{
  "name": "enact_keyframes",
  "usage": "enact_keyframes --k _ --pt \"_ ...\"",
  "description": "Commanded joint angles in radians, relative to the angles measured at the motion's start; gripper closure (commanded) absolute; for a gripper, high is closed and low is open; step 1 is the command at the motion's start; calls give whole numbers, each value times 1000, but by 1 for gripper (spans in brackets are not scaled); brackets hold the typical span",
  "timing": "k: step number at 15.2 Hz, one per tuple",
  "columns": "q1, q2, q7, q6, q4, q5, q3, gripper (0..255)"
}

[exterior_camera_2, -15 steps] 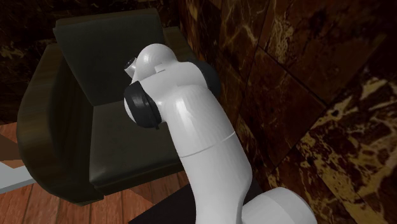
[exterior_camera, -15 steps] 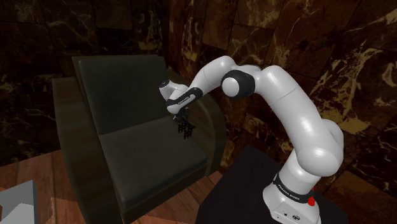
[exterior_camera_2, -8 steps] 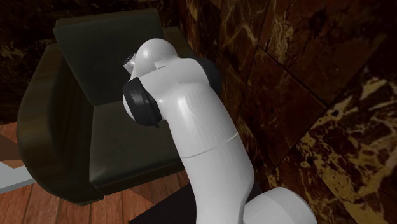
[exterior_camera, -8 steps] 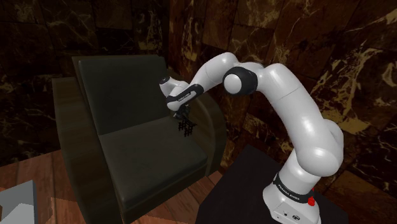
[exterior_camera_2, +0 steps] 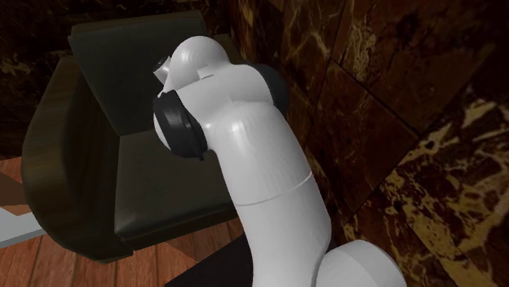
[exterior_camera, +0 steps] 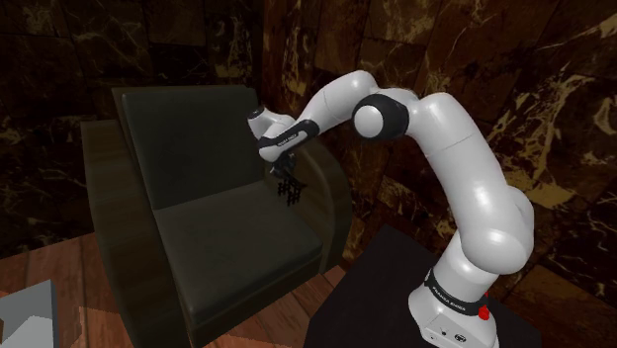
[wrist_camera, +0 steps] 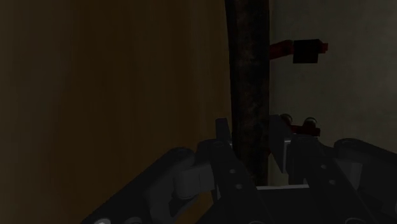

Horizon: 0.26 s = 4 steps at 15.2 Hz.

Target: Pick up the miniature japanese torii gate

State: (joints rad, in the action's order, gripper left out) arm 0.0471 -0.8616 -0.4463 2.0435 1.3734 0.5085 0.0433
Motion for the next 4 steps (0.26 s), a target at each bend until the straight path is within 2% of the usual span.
enact_keyframes --k 1,4 --pt "-2 19 5 -14 5 -2 -2 255" --pt "-2 29 9 -21 7 -3 -2 255"
